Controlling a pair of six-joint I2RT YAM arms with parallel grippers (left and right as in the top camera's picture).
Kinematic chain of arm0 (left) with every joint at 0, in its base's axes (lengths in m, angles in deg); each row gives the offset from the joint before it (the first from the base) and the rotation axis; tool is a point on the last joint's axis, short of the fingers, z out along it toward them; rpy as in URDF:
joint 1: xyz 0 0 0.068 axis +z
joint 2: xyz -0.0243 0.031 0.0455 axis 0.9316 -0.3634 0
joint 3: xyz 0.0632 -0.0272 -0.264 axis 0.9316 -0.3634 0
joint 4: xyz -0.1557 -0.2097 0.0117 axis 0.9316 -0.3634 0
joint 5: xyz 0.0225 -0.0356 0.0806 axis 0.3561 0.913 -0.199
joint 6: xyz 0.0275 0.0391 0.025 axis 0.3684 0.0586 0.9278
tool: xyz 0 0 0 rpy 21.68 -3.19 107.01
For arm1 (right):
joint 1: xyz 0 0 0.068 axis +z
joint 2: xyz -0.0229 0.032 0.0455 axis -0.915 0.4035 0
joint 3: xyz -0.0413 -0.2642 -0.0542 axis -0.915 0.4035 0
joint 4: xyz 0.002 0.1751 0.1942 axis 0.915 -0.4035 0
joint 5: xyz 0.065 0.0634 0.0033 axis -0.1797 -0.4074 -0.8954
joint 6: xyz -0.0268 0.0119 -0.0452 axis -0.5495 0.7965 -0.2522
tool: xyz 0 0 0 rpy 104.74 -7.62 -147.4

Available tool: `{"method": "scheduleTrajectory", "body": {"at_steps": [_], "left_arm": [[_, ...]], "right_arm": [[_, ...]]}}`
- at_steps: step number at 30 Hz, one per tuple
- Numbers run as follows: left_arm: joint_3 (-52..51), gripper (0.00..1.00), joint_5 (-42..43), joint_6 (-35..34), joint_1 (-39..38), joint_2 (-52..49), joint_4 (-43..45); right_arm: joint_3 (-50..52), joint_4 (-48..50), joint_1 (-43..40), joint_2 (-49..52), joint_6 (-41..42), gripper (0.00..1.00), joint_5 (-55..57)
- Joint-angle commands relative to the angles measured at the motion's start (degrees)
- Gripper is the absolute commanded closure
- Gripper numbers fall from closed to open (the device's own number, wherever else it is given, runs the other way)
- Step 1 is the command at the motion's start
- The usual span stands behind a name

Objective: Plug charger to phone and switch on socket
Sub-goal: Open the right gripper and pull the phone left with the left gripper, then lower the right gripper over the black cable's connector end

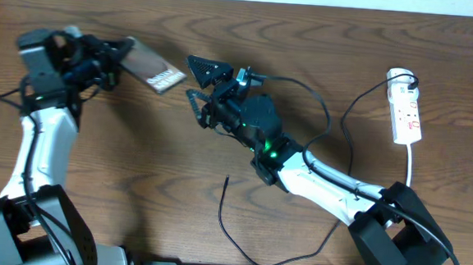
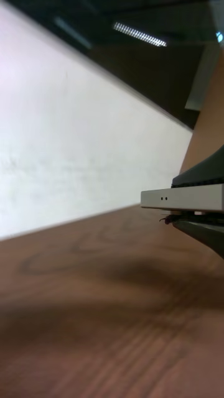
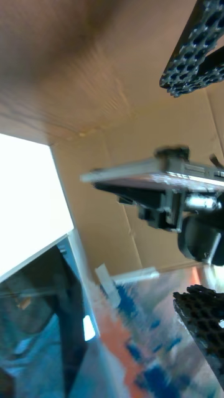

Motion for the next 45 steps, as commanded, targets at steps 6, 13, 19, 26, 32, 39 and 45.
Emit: {"method": "scheduleTrajectory", "body": {"at_steps": [6,13,19,26,32,39,45], "left_arm": [[1.31,0.93,17.35,6.99,8.31,0.94,2.91],[1.31,0.92,25.79,13.84,10.21,0.94,6.54],[1.31,0.93,27.43,14.95,10.21,0.94,12.22],[1.31,0.93,30.21,17.62,10.21,0.94,17.68],[1.31,0.93,30.27,19.15,10.21,0.92,17.66],[1.31,0.93,30.27,19.12,10.21,0.92,17.64],[1.31,0.93,30.29,18.88,10.21,0.9,17.4]], "right_arm": [[-0.98,-1.99,-4.13,-0.42,-21.94,0.01,-10.16],[-2.38,-8.35,-9.27,-0.42,-27.23,0.01,-21.07],[-9.51,-32.48,-11.8,-0.42,-36.63,0.01,-28.65],[-15.76,-61.44,-11.58,-0.42,-47.23,0.01,-30.84],[-16.09,-79.14,-11.26,-0.42,-54.64,0.01,-30.77],[-16.04,-84.52,-8.09,-0.42,-59.17,0.02,-30.8],[-16.04,-87.03,-4.74,-0.42,-54.93,0.15,-23.15]]}}
